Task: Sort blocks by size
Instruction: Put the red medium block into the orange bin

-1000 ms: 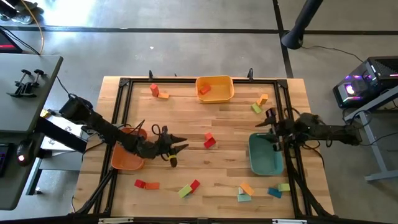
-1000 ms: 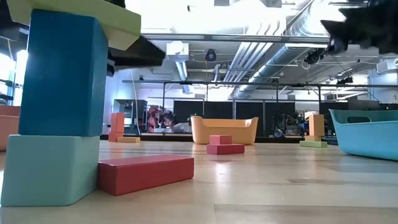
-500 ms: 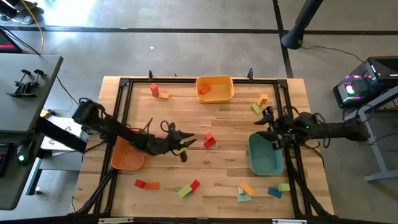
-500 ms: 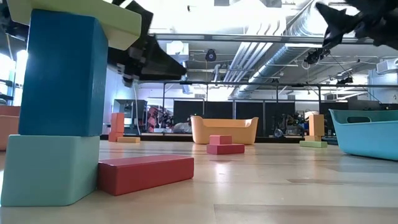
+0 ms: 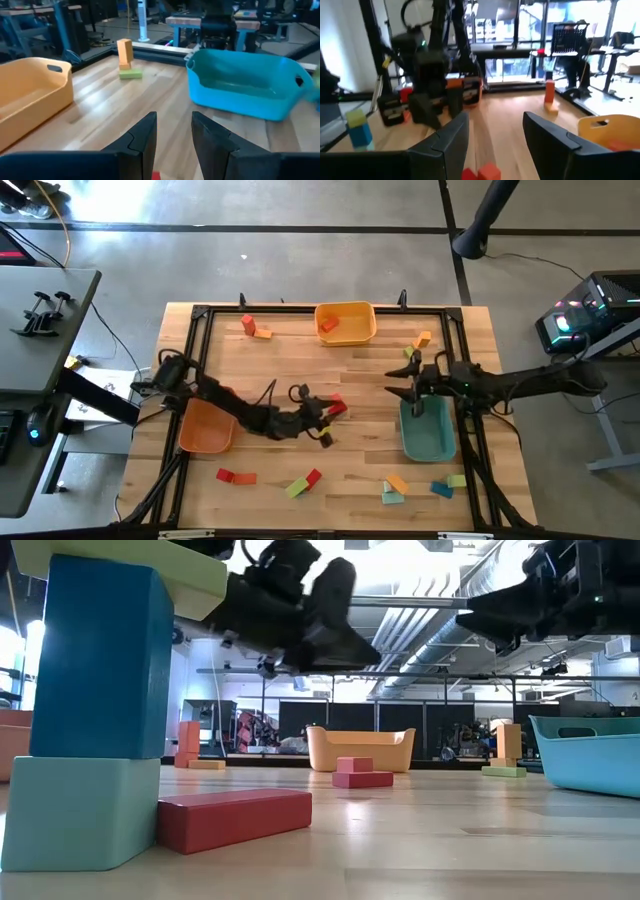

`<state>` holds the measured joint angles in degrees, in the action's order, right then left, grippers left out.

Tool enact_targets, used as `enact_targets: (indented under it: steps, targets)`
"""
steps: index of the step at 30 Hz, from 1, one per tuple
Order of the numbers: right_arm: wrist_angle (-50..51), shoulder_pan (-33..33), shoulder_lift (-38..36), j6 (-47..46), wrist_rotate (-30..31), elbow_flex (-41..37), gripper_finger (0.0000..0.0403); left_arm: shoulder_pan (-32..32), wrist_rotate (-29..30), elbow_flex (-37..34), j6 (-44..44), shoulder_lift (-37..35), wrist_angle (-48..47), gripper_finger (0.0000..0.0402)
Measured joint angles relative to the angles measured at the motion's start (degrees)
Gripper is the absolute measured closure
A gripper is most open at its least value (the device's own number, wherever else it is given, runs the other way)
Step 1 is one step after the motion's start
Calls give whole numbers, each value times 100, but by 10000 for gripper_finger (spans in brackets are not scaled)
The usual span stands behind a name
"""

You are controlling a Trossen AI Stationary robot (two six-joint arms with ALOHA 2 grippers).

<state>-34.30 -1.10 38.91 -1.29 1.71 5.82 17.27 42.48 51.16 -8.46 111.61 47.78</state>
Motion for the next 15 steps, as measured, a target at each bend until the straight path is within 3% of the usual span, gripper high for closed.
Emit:
enact_targets:
  steps: [9, 15]
  targets:
    - [525, 0, 171, -125, -83, 0, 219, -257, -25, 50, 267, 13, -435, 268]
    - [749, 0, 201, -427, -85, 0, 219, -456, -852, 50, -143, 13, -1180, 202]
